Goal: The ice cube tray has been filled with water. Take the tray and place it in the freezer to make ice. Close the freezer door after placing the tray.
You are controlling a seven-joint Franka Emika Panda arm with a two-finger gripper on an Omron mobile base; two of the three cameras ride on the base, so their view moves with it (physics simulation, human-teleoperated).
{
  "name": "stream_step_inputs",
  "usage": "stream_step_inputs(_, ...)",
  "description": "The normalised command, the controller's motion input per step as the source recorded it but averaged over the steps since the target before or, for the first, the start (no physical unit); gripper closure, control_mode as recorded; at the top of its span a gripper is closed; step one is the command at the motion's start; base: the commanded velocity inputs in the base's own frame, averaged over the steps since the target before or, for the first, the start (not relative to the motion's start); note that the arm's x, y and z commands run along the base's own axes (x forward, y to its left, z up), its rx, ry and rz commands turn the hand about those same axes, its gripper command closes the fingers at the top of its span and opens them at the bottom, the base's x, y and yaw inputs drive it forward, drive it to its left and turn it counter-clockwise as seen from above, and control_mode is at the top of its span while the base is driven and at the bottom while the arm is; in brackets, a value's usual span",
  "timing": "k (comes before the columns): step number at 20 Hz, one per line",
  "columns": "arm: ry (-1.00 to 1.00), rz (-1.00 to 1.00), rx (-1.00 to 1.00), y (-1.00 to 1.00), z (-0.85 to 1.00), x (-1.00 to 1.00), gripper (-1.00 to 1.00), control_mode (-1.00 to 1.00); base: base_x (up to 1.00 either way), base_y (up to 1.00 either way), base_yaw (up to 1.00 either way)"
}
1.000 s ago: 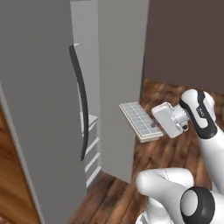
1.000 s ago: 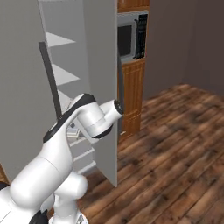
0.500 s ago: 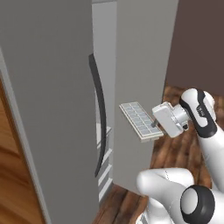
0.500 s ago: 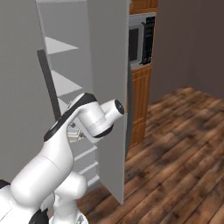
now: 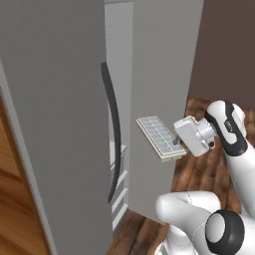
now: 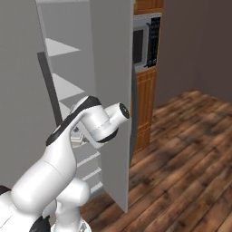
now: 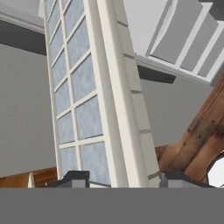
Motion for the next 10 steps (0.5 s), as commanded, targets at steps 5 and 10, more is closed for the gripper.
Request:
stream_step_inputs(5, 0.0, 0.0, 0.0, 0.0, 0.0, 0.0, 1.0, 1.0, 0.38, 0.0, 0.02)
stream_step_inputs(10, 0.0, 0.0, 0.0, 0.0, 0.0, 0.0, 1.0, 1.0, 0.53, 0.0, 0.06)
